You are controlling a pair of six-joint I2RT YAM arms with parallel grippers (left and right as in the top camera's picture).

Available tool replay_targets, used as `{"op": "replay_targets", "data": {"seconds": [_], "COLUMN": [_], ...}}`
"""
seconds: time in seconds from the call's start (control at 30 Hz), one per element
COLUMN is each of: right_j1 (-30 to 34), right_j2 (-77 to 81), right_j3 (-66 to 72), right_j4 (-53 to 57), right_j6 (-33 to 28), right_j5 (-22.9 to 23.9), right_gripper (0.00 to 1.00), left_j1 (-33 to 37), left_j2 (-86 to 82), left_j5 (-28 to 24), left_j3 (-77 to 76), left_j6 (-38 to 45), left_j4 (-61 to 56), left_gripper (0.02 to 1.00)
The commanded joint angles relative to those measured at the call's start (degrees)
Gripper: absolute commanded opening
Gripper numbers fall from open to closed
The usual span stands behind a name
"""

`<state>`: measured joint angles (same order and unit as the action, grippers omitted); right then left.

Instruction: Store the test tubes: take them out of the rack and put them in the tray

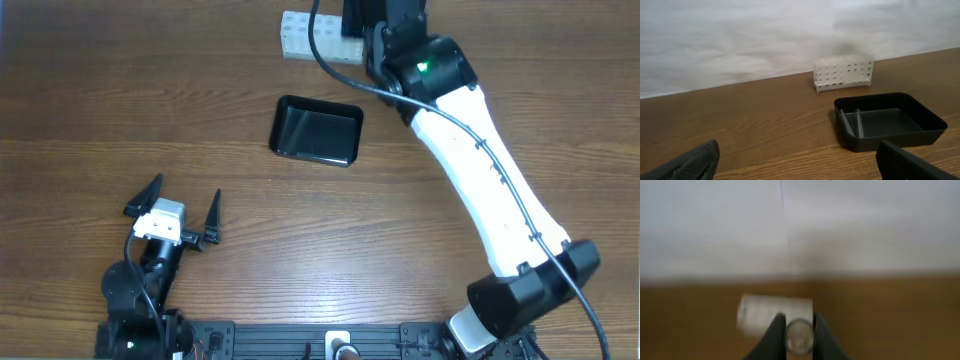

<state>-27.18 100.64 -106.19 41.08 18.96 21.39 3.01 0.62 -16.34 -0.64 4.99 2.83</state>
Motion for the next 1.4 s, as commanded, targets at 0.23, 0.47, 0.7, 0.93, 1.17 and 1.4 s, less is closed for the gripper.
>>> {"op": "replay_targets", "data": {"seconds": [0.23,0.47,0.7,0.93,1.17,1.4], "right_j1": [-2.9,-2.7,-2.6,-1.6,-1.5,-1.3], "right_j2": [10.4,16.7,20.5,22.3,23.8,24.7], "right_j3": [6.4,7.7,7.7,7.7,7.7,7.7], "right_j4": [10.6,8.4,6.2,5.6,4.7,4.3], "right_j6": [17.0,23.4,24.7,24.8,24.7,24.7], "right_j5": [-14.6,-14.5,-14.5,-14.5,-14.5,-14.5], "right_gripper": [0.051,0.066,0.097,0.123,0.183,0.292], "left_j1": [-0.2,-0.2,-0.2,-0.2,-0.2,-0.2], "left_j2": [-0.4,-0.4,-0.4,-0.4,-0.4,-0.5], "left_j5": [-0.6,-0.6,-0.6,-0.6,-0.6,-0.6], "left_j3": [0.3,0.3,0.3,0.3,0.3,0.3], "left_j6": [0.8,0.8,0.8,0.8,0.8,0.8], "left_j4": [0.0,0.0,0.0,0.0,0.0,0.0], "left_gripper": [1.0,1.0,0.998,1.0,0.998,1.0]}}
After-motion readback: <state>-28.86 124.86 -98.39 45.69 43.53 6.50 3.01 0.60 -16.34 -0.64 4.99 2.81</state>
